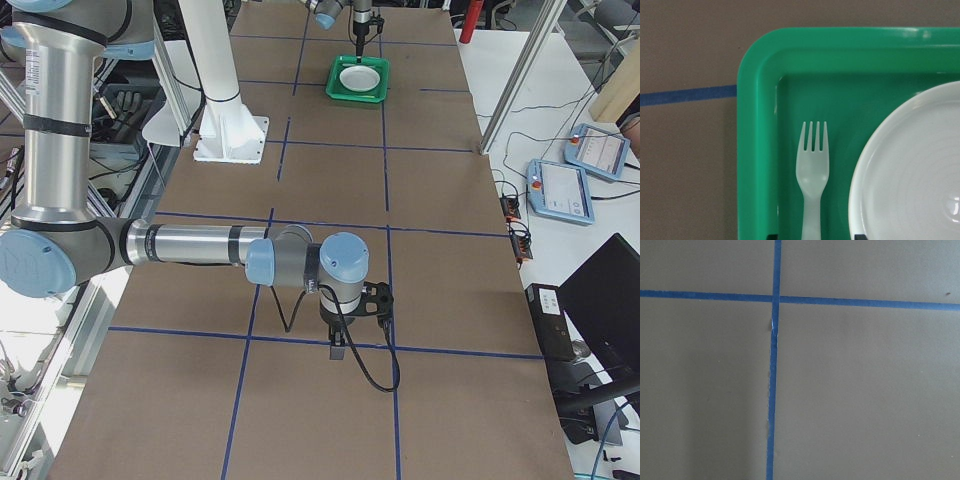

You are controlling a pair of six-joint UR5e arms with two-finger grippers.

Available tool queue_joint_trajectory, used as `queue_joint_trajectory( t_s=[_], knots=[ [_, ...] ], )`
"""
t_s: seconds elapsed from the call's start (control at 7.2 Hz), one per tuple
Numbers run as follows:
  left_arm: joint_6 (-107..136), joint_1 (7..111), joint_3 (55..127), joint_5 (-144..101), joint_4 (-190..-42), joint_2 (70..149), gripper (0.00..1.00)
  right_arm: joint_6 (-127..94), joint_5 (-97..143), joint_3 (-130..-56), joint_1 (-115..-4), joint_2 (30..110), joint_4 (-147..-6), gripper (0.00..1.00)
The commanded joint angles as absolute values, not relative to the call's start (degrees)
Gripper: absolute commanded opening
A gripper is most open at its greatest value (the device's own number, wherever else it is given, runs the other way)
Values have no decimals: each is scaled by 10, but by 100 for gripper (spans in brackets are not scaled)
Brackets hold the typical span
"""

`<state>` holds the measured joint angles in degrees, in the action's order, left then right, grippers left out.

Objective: Place fork

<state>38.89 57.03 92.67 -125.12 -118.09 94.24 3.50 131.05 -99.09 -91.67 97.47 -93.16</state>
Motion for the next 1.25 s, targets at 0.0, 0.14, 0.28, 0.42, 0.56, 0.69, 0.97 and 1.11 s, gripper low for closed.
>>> queue_joint_trajectory(
  t_s=[0.0, 0.14, 0.28, 0.42, 0.56, 0.69, 0.97, 1.11],
  knots=[
    [257, 636, 944, -1252, -1160, 940, 100, 34, 1310, -991, -917, 975, -932, 100],
    [213, 664, 960, -1257, -1127, 939, 100, 35, 1310, -991, -917, 975, -932, 100],
    [149, 692, 976, -1268, -1071, 935, 100, 34, 1310, -991, -917, 975, -932, 100],
    [63, 736, 986, -1268, -1001, 937, 100, 34, 1310, -991, -917, 975, -932, 100],
    [-11, 788, 978, -1268, -934, 940, 100, 35, 1310, -991, -917, 975, -932, 100],
    [-23, 834, 975, -1275, -915, 932, 100, 35, 1310, -991, -917, 975, -932, 100],
    [-25, 919, 953, -1356, -910, 875, 100, 34, 1310, -991, -917, 975, -932, 100],
    [-25, 944, 952, -1359, -910, 860, 100, 35, 1310, -991, -917, 975, -932, 100]
  ],
)
